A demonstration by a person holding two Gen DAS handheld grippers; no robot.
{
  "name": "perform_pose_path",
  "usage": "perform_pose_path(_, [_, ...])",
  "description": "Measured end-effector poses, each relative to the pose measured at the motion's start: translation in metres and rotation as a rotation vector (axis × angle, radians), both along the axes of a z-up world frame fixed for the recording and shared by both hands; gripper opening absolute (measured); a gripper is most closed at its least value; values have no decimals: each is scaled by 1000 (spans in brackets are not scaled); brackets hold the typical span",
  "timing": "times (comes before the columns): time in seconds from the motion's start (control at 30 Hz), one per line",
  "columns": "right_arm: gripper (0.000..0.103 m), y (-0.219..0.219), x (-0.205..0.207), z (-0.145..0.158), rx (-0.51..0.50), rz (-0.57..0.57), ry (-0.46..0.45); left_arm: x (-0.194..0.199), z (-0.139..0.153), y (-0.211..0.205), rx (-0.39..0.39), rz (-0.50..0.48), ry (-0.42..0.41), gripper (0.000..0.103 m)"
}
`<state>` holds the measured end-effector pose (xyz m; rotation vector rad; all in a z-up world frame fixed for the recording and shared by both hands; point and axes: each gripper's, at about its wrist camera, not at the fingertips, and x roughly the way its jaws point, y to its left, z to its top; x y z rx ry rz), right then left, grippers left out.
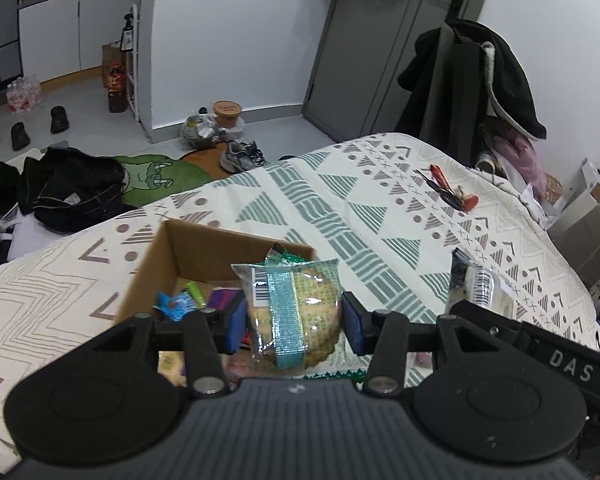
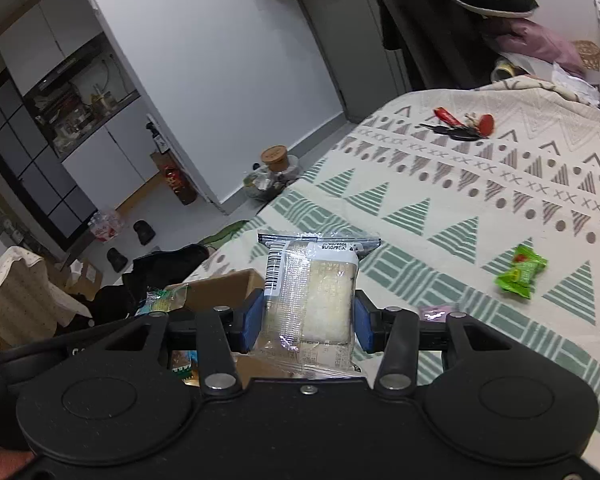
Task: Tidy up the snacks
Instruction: 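Carry both held packets over the cardboard box and open both tools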
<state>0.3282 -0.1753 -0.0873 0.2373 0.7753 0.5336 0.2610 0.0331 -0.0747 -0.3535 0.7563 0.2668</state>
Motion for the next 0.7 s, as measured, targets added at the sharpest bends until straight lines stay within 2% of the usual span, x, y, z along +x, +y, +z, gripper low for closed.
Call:
perform_pose_path(0.4, [45,39,-15,0,-22,68,-17,-15,-1,51,-25,69,0,48])
perform_pose_path(0.7, [45,61,-16,-9,-23,96,-2,-10,-18,76,-61,95,21,48])
